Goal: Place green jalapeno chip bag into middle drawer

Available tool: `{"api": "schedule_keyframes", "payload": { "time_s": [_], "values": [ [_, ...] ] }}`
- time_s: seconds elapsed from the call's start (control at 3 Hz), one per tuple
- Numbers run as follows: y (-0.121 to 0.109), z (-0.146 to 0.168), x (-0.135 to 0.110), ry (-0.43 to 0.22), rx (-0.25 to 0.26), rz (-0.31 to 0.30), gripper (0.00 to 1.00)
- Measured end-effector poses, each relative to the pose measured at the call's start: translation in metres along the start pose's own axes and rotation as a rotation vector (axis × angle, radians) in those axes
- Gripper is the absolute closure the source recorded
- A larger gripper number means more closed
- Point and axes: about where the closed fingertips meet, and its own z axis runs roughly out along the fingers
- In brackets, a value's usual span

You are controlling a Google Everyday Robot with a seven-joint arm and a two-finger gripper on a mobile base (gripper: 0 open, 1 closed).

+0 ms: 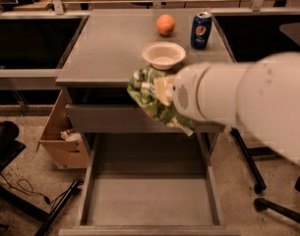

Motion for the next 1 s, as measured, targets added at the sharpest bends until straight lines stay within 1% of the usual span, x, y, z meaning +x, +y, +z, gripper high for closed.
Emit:
{"api": "schedule_keyframes", "payload": {
  "time_s": [0.33, 0.67, 1.0],
  "values": [
    [-0.014, 0.045, 0.087, 0.093, -0.079, 0.117, 1.0],
    [-0.026, 0.077, 0.164, 0.166, -0.158, 0.212, 1.0],
    [-0.031, 0.101, 0.223, 0.2, -0.23, 0.283, 1.0]
  ]
}}
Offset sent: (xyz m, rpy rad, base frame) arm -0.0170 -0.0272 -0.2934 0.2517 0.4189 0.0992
